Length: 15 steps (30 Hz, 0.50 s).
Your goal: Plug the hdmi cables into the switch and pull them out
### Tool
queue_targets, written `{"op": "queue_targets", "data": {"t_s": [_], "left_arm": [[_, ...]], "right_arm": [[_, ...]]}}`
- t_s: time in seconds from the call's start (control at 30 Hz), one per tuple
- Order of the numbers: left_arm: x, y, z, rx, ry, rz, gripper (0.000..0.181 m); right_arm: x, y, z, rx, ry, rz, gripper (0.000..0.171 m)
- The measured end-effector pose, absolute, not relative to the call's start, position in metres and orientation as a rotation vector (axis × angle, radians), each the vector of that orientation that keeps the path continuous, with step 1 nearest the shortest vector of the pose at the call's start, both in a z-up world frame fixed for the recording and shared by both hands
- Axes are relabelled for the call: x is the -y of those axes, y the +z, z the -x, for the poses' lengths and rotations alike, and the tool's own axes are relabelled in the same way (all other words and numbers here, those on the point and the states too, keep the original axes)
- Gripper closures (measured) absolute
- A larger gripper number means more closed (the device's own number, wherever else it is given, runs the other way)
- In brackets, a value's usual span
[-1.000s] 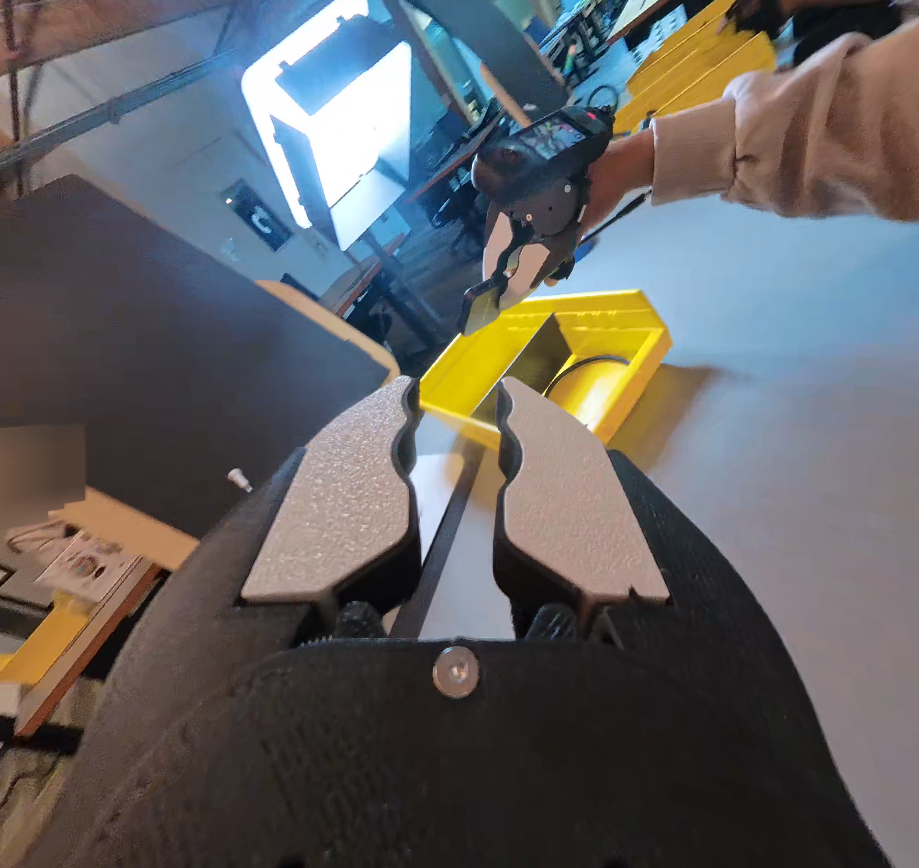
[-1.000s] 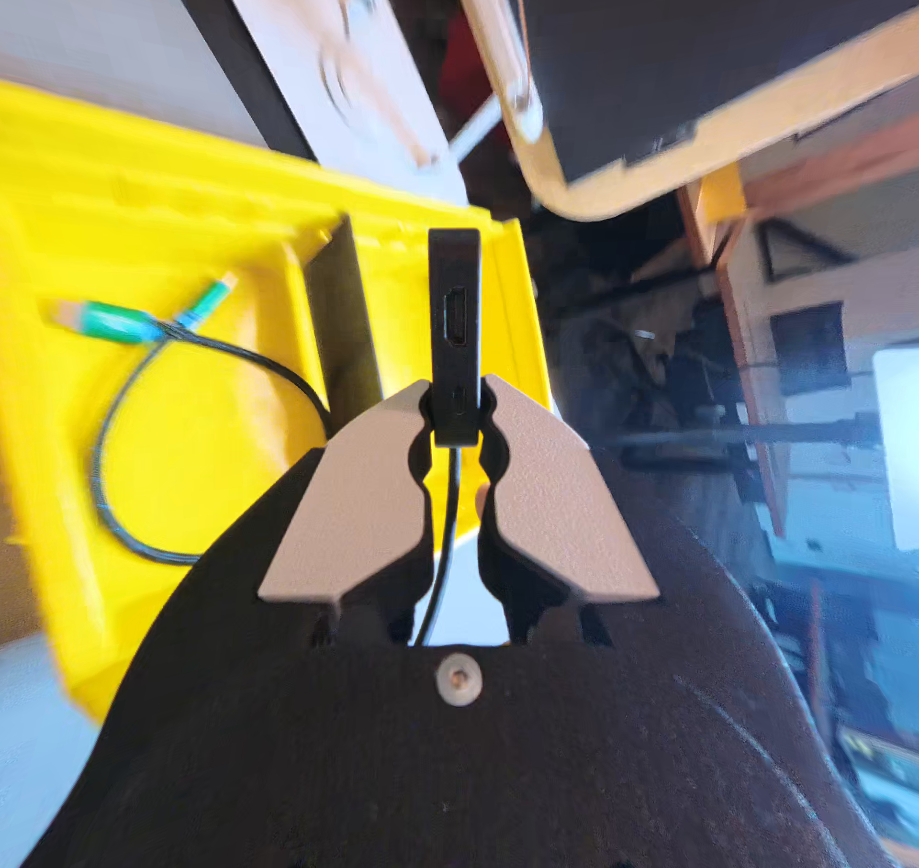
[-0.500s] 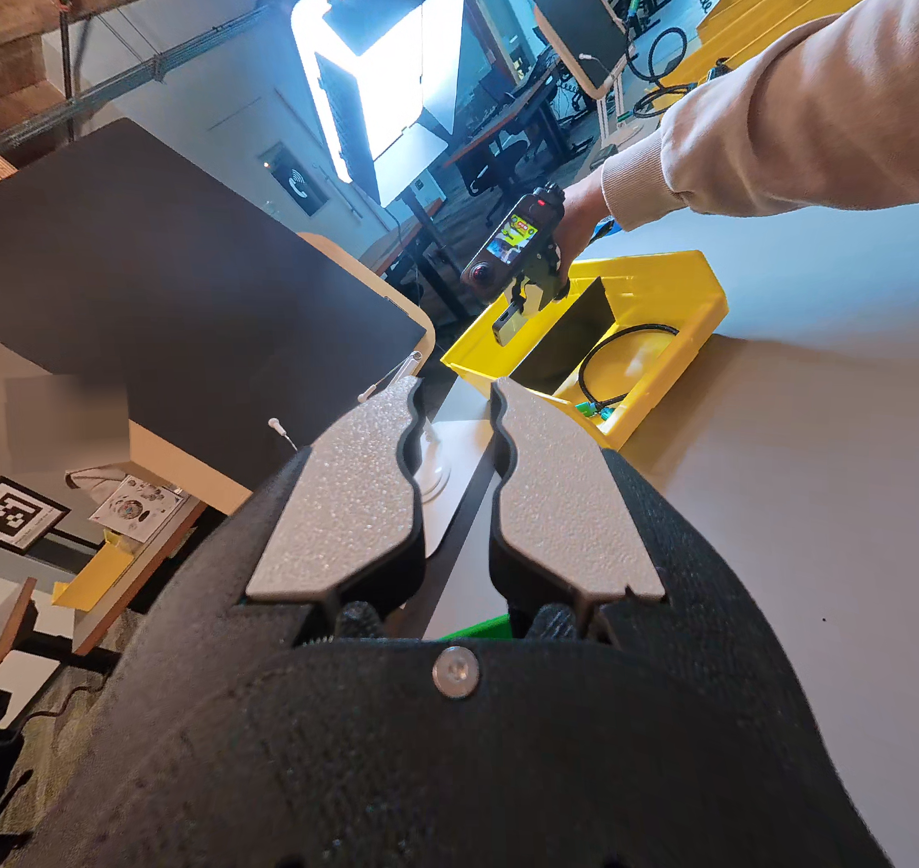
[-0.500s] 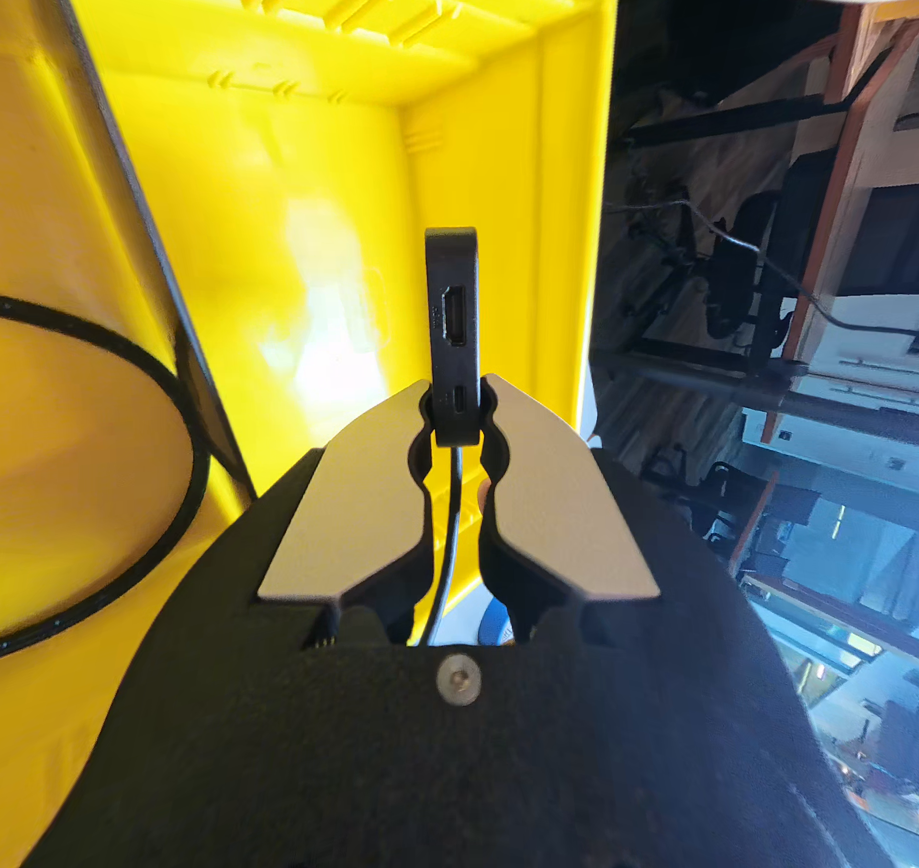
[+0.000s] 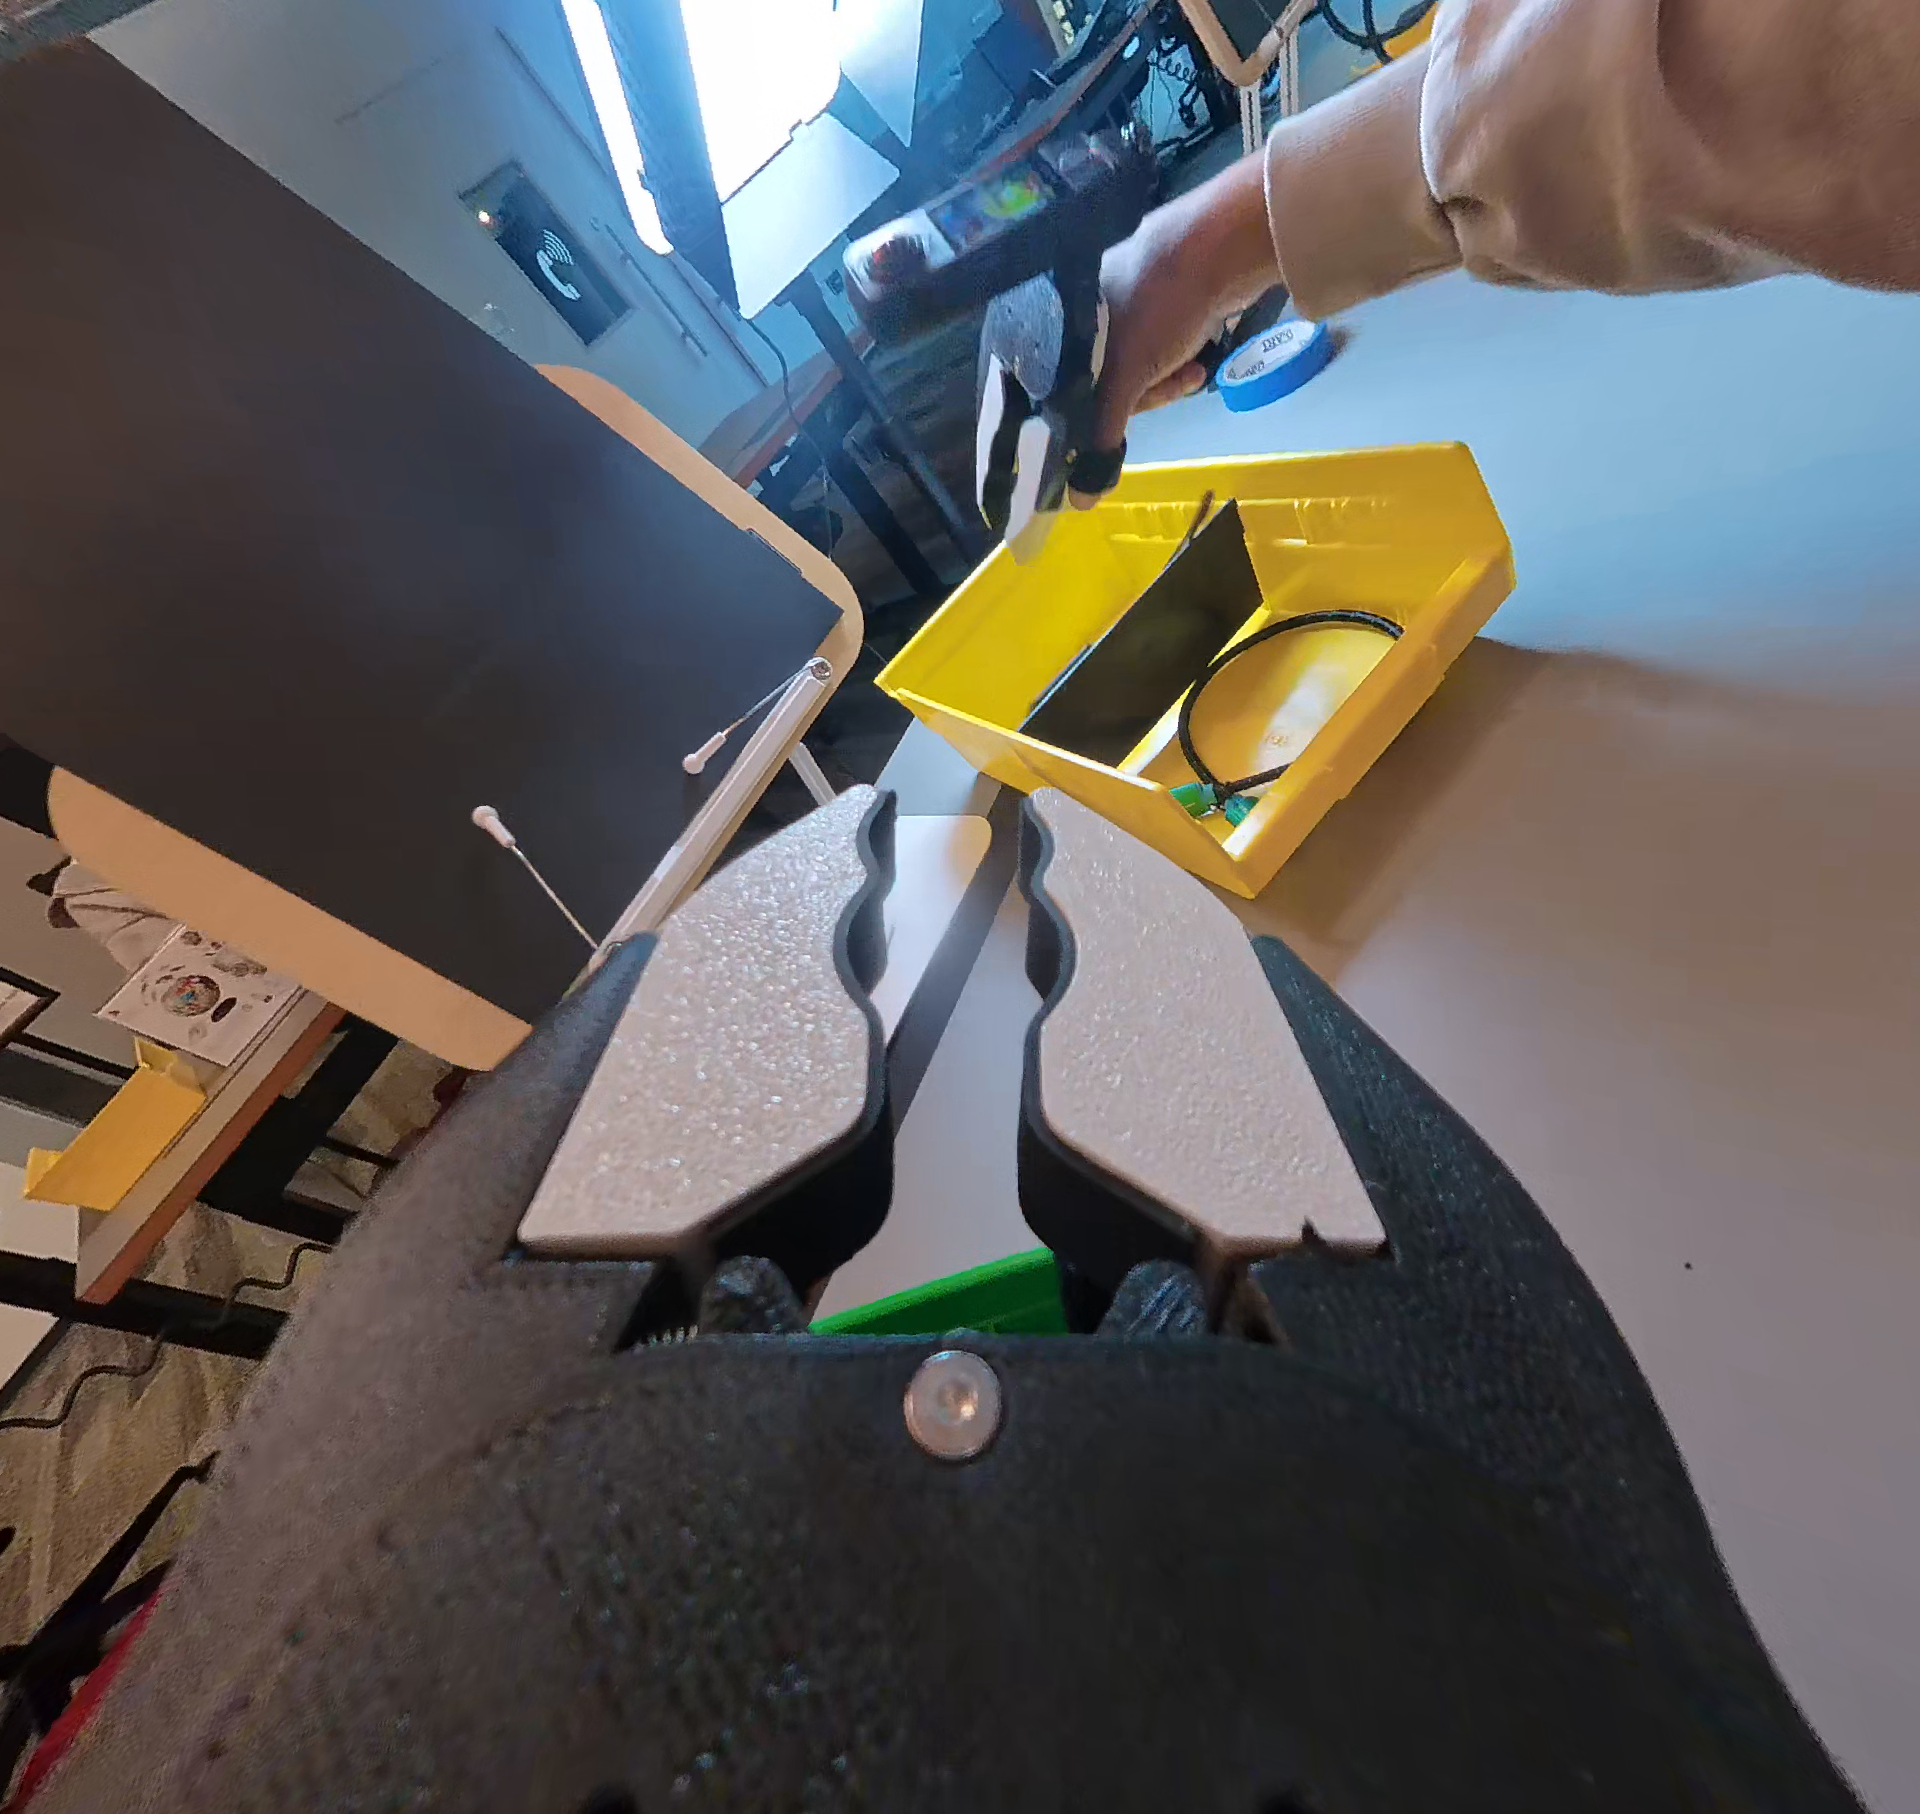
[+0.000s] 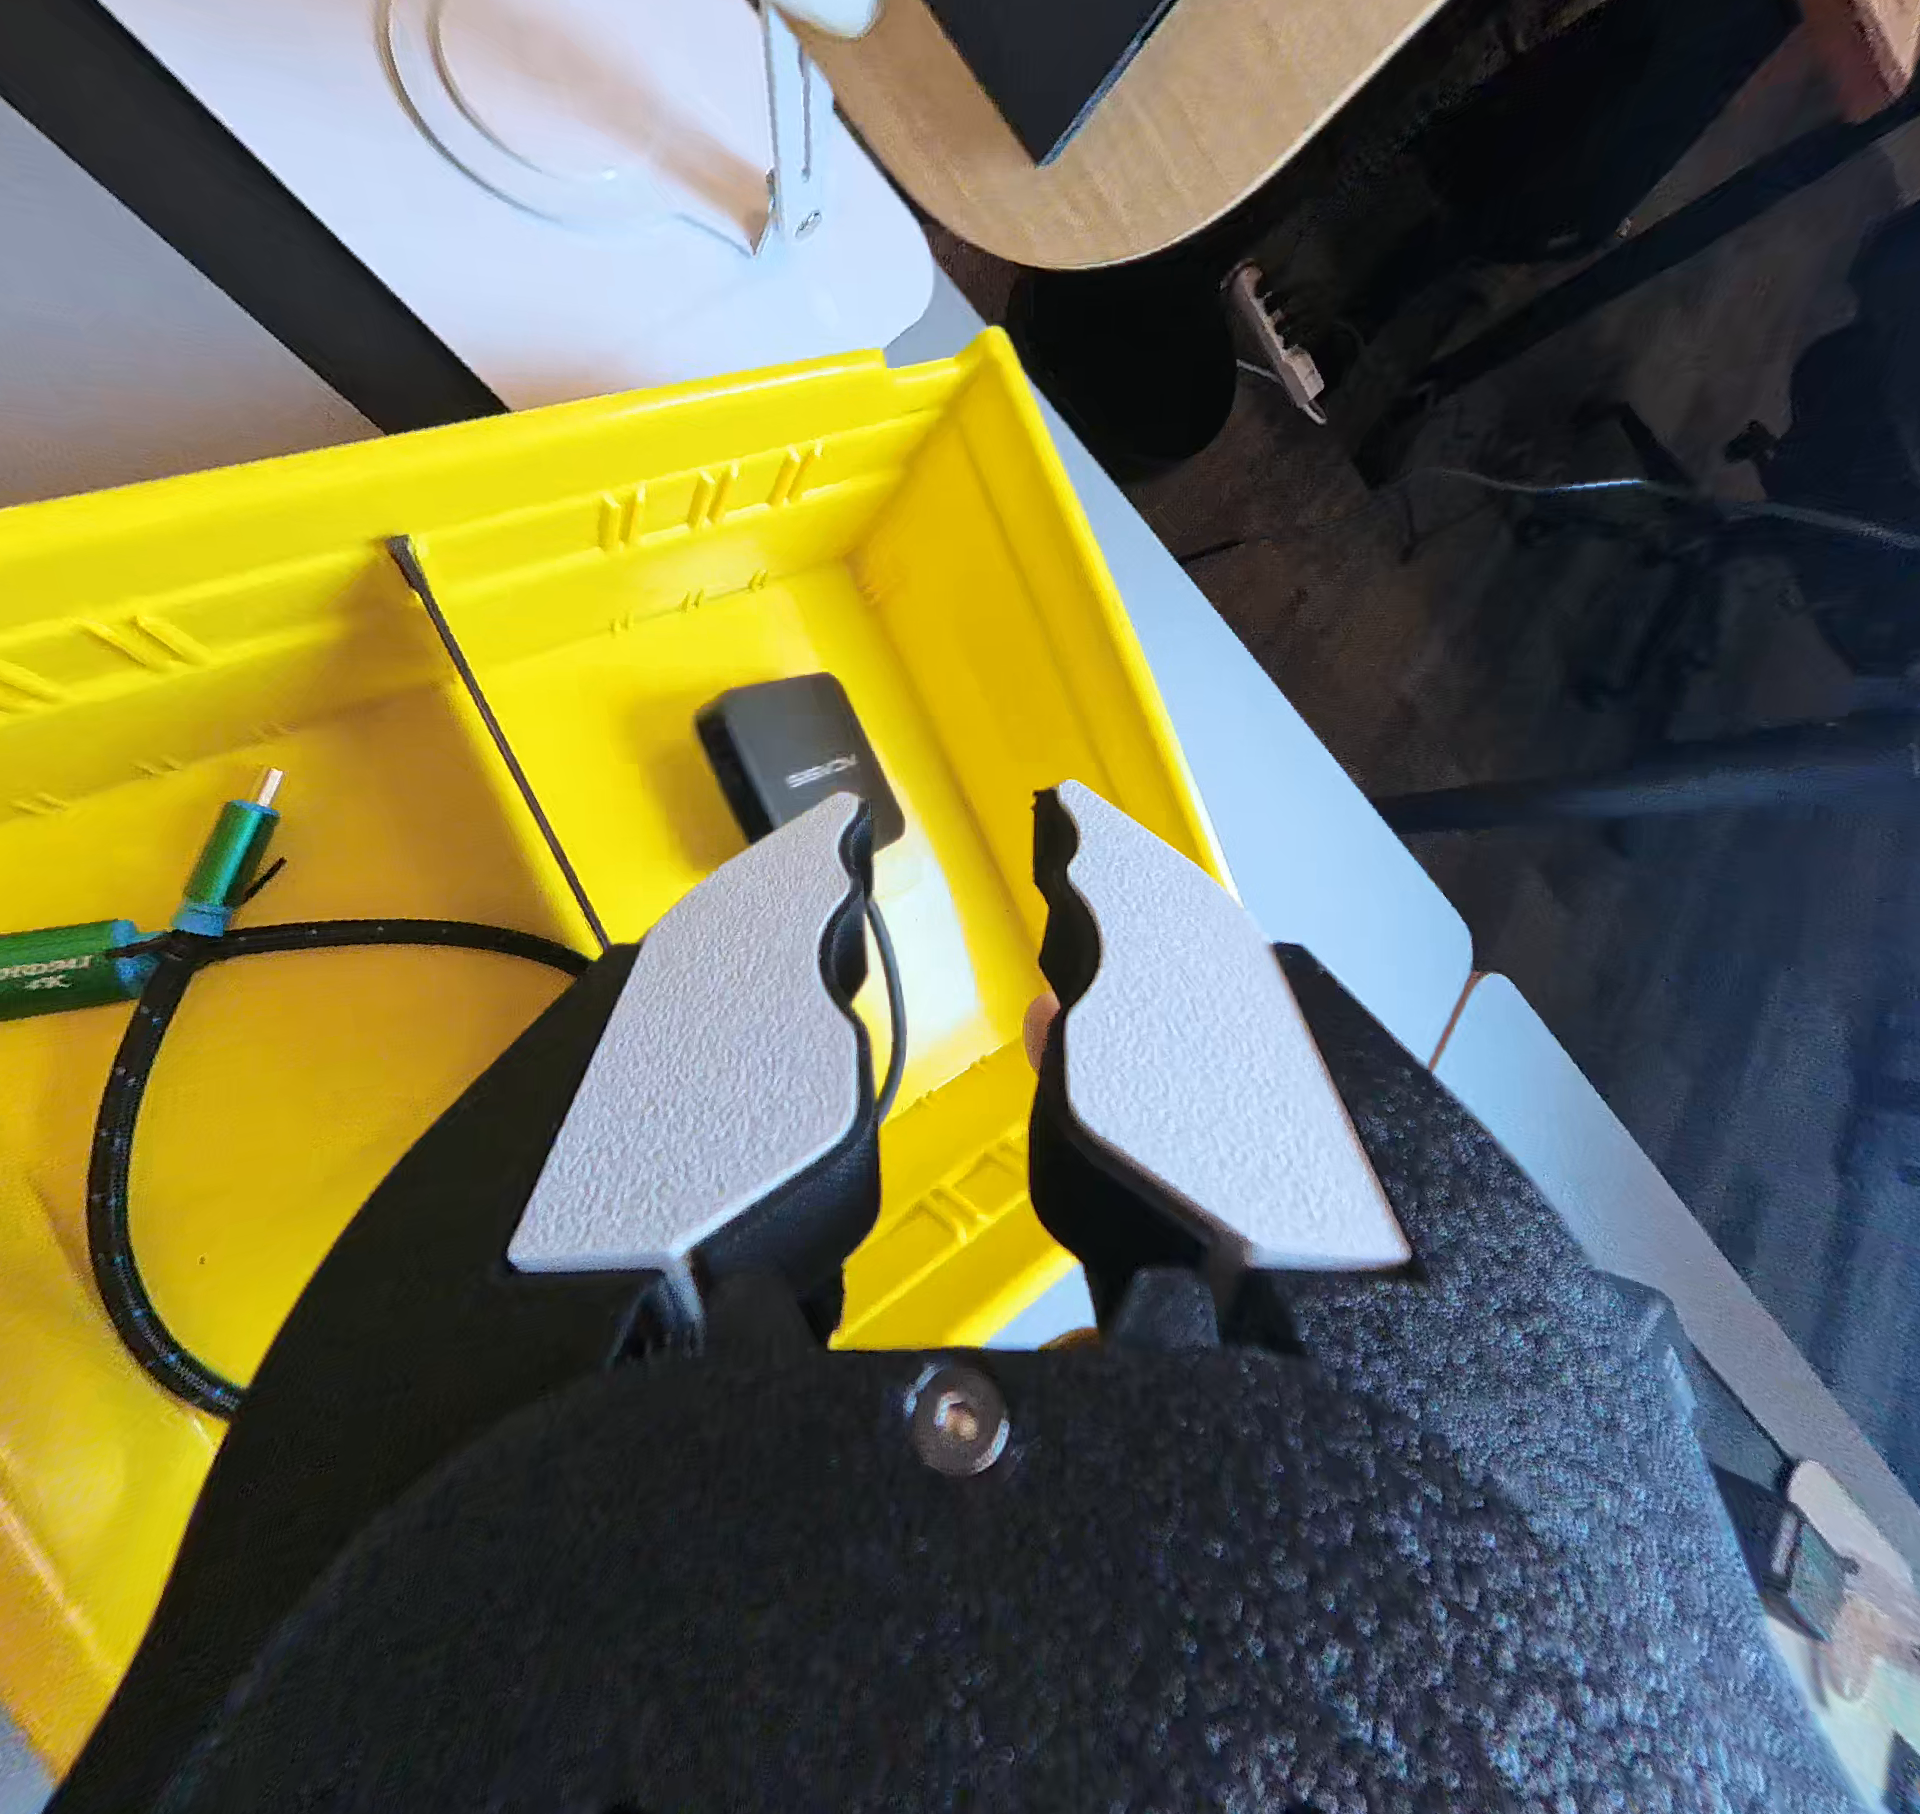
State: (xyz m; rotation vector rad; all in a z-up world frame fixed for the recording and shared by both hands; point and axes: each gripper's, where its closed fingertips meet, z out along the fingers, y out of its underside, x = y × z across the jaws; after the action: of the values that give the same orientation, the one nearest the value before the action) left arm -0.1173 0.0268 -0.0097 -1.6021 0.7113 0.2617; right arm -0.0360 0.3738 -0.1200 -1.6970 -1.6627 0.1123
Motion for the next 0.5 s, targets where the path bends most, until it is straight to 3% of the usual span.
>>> {"op": "queue_targets", "data": {"t_s": [0.2, 0.5], "left_arm": [[-0.029, -0.024, 0.122, -0.706, 0.274, 1.702, 0.161], [-0.024, -0.015, 0.137, -0.59, 0.273, 1.722, 0.155]], "right_arm": [[-0.345, -0.086, 0.033, 1.571, 0.294, 1.586, 0.142], [-0.167, -0.009, 0.021, 1.327, 0.943, 1.283, 0.143]]}}
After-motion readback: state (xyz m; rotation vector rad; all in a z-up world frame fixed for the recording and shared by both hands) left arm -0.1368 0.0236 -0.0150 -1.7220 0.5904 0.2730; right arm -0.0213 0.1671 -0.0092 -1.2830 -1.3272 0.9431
